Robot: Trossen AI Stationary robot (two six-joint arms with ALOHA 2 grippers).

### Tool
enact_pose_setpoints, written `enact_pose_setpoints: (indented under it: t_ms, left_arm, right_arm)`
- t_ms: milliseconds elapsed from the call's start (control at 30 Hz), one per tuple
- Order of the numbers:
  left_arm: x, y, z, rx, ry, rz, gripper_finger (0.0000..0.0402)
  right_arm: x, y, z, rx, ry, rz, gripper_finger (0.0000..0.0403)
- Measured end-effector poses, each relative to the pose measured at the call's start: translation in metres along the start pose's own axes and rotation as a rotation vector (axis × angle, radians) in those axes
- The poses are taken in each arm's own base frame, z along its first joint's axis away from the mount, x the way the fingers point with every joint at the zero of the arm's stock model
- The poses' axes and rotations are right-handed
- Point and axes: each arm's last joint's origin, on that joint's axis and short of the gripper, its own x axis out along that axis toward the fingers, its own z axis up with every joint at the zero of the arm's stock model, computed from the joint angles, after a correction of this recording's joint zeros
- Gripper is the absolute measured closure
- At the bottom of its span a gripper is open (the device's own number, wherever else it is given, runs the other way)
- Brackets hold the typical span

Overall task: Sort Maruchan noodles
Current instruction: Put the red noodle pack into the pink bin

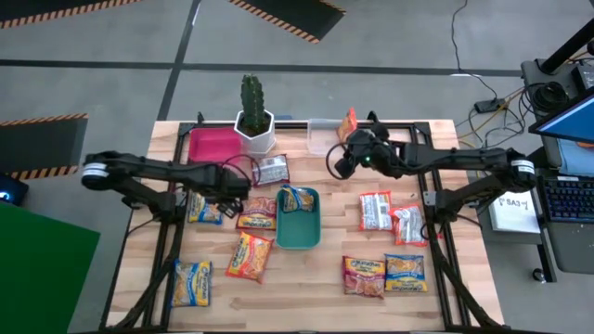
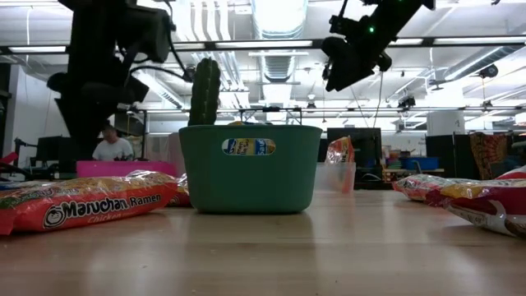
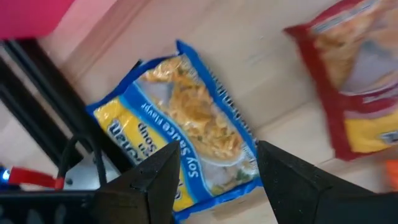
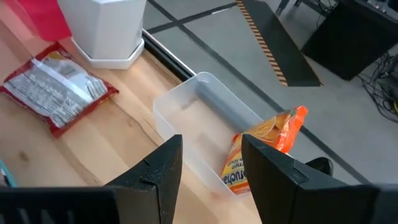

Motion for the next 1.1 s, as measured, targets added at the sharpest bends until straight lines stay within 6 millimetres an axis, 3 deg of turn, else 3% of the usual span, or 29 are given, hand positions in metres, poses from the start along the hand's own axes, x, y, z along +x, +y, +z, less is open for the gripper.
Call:
enact_pose_setpoints:
  t_ms: [200, 333, 467, 800, 967, 1100]
  left_arm:
    - [0.004, -0.012, 0.001, 0.048, 0.021, -0.087, 0.0208]
    - [0.0, -0.035, 0.0, 0.225, -0.056, -0.273, 0.0208]
    - [-0.002, -0.042, 0.003, 0.314, -0.171, -0.285, 0.0208]
    - [0.01, -0.039, 0.005, 0.217, -0.363, -0.259, 0.0208]
    - [0.012, -0.032, -0.009, 0.256, -0.508, -0.431, 0.0222]
    - [0.009, -0.014, -0.022, 0.251, -0.598, -0.597, 0.0232]
  right_arm:
    - [0.002, 0.001, -0.002, -0.021, -0.01, 0.002, 0.0248]
    - [0.002, 0.001, -0.002, -0.027, -0.017, 0.002, 0.025]
    - [0.002, 0.001, -0.002, -0.024, -0.016, 0.003, 0.025]
    - [0.004, 0.003, -0.007, -0.011, 0.009, 0.057, 0.025]
    - [0.006, 0.004, -0.011, -0.013, 0.019, 0.055, 0.0252]
    - [0.006, 0.004, -0.013, -0.014, 0.023, 0.055, 0.0248]
